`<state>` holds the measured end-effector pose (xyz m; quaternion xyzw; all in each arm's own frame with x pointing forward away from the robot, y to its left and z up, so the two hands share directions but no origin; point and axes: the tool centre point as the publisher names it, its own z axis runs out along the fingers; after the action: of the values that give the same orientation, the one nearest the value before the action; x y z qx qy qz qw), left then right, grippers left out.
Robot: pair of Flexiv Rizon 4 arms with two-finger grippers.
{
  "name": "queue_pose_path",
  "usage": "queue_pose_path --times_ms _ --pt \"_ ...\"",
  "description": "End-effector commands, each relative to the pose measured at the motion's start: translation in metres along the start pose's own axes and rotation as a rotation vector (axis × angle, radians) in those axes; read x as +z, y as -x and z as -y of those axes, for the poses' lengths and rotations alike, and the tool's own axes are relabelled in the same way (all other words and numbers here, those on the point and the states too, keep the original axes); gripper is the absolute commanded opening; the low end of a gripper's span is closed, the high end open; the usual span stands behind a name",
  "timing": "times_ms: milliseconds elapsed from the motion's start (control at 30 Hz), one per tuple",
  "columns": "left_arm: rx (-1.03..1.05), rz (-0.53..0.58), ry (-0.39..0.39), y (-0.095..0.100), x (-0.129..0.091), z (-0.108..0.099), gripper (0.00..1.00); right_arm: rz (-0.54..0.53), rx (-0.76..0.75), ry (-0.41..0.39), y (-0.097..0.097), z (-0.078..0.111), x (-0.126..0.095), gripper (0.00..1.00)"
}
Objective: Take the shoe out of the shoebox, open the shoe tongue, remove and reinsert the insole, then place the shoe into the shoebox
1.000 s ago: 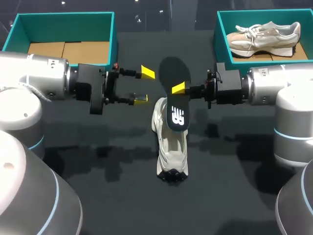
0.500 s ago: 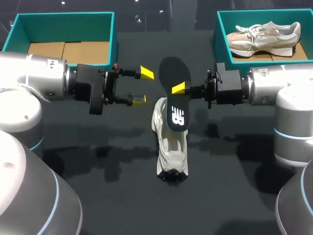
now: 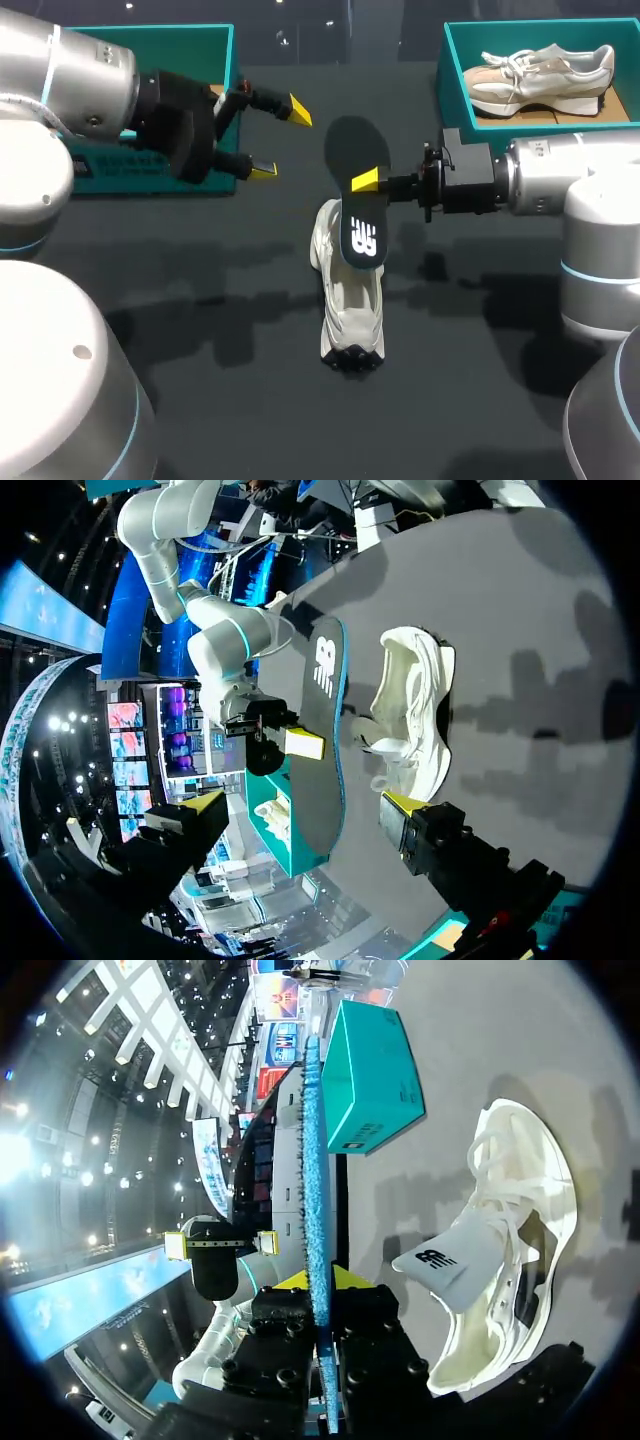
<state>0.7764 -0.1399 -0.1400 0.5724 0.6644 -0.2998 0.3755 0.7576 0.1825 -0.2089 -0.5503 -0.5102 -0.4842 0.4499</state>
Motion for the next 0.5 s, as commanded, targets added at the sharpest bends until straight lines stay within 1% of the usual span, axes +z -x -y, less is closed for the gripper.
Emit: queue_pose_path --times_ms 33,100,167,233,267,333,367,433,467,500 --pt "-0.002 -0.095 0.010 0.004 -0.001 0.004 1.00 0.005 0.001 0.000 0.000 0.000 0.001 0.00" --pt "-0.002 -0.095 0.010 0.004 -0.001 0.004 1.00 0.005 0.001 0.000 0.000 0.000 0.001 0.00" --pt "0.008 -0.106 -0.018 0.015 -0.006 -0.006 1.00 0.005 0.001 0.000 0.000 0.000 0.001 0.00" --pt "0.030 -0.121 -0.067 0.026 -0.012 -0.017 1.00 0.005 0.001 0.000 0.000 0.000 0.001 0.00" --pt "0.029 -0.157 -0.076 0.031 -0.014 -0.022 1.00 0.005 0.001 0.000 0.000 0.000 0.001 0.00" --pt "0.058 -0.194 -0.124 0.040 -0.014 -0.030 1.00 0.005 0.001 0.000 0.000 0.000 0.001 0.00" --pt "0.065 -0.242 -0.122 0.045 -0.013 -0.034 1.00 0.005 0.001 0.000 0.000 0.000 0.001 0.00" --pt "0.086 -0.308 -0.160 0.052 -0.011 -0.038 1.00 0.005 0.001 0.000 0.000 0.000 0.001 0.00" --pt "0.084 -0.373 -0.160 0.055 -0.008 -0.041 1.00 0.005 0.001 0.000 0.000 0.000 0.001 0.00" --pt "0.091 -0.410 -0.173 0.058 -0.005 -0.043 1.00 0.005 0.001 0.000 0.000 0.000 0.001 0.00"
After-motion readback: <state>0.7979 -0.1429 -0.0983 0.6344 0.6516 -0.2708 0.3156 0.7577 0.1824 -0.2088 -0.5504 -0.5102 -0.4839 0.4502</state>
